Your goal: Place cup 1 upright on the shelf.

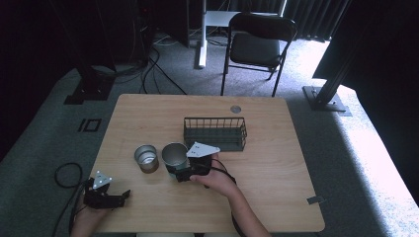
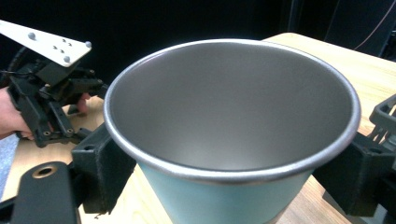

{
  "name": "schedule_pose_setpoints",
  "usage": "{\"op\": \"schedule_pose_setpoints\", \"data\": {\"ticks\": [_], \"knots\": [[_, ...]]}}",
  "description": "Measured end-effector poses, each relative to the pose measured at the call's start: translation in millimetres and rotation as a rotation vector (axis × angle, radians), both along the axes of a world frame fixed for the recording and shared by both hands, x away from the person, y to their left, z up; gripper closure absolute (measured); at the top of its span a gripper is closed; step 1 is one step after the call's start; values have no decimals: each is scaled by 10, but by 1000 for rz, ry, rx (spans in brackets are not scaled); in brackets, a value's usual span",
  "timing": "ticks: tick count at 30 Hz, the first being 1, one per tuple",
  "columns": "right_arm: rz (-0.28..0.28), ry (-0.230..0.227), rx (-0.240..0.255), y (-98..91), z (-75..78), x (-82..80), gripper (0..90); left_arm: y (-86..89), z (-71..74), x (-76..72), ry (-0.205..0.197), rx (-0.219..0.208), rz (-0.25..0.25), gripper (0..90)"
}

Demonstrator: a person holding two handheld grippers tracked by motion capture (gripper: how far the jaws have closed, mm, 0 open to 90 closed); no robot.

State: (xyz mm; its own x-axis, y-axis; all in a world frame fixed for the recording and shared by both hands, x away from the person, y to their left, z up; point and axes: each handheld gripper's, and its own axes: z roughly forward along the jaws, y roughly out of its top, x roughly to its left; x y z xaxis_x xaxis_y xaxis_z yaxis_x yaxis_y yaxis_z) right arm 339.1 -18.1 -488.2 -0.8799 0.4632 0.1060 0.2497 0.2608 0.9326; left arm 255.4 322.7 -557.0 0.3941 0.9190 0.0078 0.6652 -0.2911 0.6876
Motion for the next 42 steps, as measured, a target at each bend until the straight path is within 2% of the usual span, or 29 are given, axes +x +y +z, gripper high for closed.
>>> {"op": "schedule_pose_setpoints", "data": {"ticks": [7, 14, 21, 32, 42], "knots": [[-19, -14, 16, -28, 125, 22, 140, 0, 0, 0, 0, 0, 0, 3], [-42, -62, 45, -71, 389, 51, 140, 0, 0, 0, 0, 0, 0, 3], [-70, -84, 52, -121, 547, 101, 140, 0, 0, 0, 0, 0, 0, 4], [-219, -124, 78, -318, 775, 271, 140, 0, 0, 0, 0, 0, 0, 4], [-408, -153, 99, -552, 930, 484, 140, 0, 0, 0, 0, 0, -1, 3]]}}
